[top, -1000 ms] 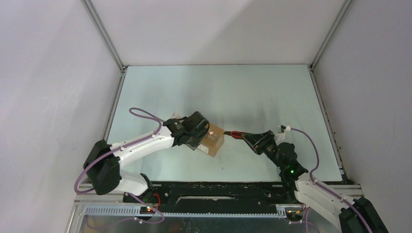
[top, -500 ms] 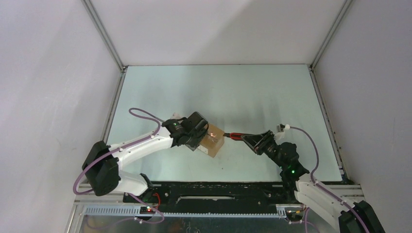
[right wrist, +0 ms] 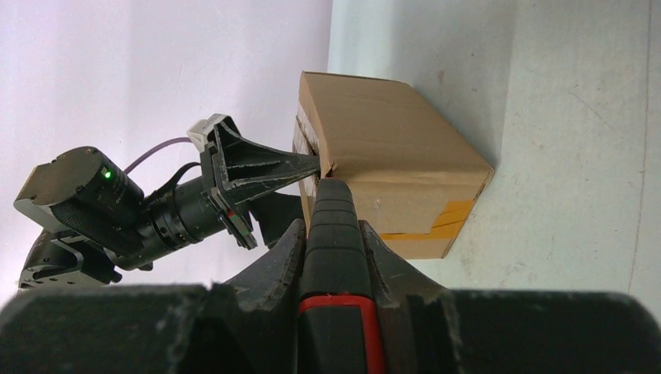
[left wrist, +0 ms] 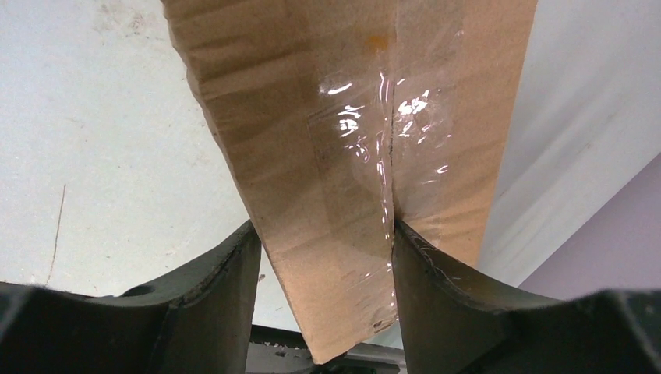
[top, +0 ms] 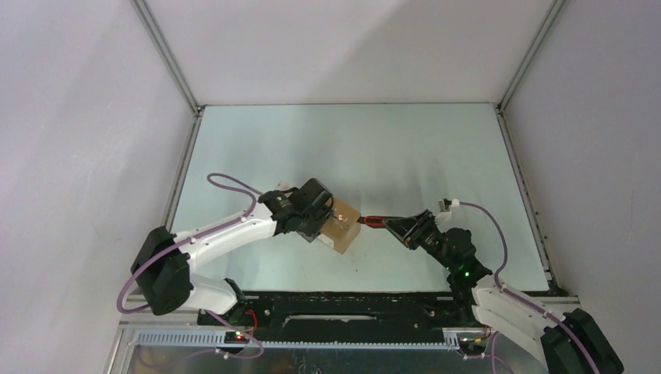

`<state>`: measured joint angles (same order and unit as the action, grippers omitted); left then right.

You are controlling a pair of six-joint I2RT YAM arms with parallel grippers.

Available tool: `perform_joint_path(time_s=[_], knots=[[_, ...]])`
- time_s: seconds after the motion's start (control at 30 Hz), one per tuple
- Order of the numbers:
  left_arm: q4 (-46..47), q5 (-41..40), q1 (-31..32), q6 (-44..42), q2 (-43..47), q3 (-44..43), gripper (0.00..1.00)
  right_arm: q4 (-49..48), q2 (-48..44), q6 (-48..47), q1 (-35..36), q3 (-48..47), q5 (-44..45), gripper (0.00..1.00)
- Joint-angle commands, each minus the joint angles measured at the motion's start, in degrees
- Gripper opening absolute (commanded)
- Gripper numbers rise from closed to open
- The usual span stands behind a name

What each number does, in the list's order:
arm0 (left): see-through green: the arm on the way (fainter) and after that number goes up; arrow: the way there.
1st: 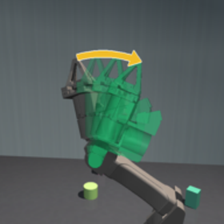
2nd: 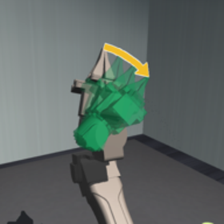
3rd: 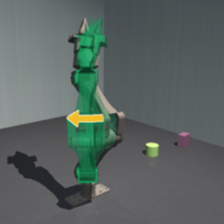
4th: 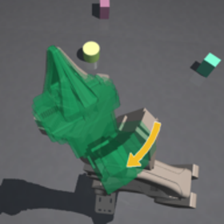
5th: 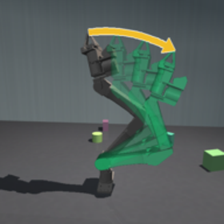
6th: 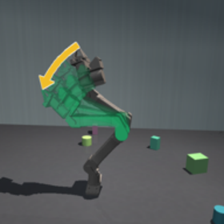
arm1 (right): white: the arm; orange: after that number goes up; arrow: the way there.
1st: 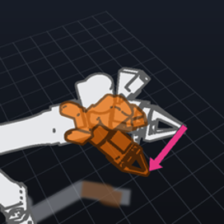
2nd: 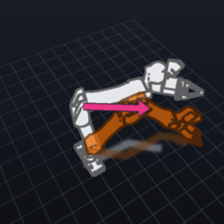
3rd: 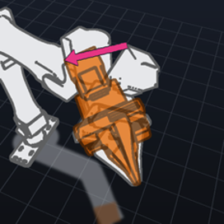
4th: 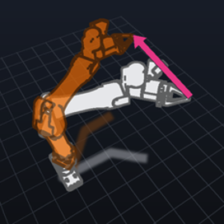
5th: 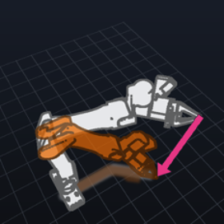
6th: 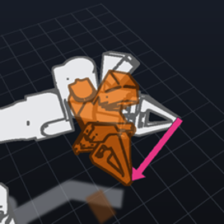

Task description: Unpack the express box

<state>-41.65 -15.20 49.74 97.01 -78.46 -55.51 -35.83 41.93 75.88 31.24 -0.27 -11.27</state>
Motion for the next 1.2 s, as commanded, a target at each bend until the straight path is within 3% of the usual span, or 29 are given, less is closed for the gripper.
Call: perform_joint_path(time_s=[0.0, 0.4, 0.73, 1.17], knots=[[3.2, 10.3, 1.3, 1.8, -0.7, 2.7, 0.00, -9.0, 4.6, 0.4, 3.7, -2.1, -6.2, 0.00], [5.5, 7.1, 1.3, 10.0, 3.4, 5.6, 0.00, -5.5, 3.6, -0.3, 6.5, -2.0, -5.5, 0.00], [2.6, 3.5, 0.9, 15.2, 6.9, 8.8, 0.00, -0.4, 0.9, -2.6, -0.7, -2.6, -11.0, 0.00], [8.9, -1.5, 0.9, 26.7, 10.3, 12.5, 0.00, -0.5, 5.1, -5.0, 4.8, -5.3, -12.9, 0.00]])
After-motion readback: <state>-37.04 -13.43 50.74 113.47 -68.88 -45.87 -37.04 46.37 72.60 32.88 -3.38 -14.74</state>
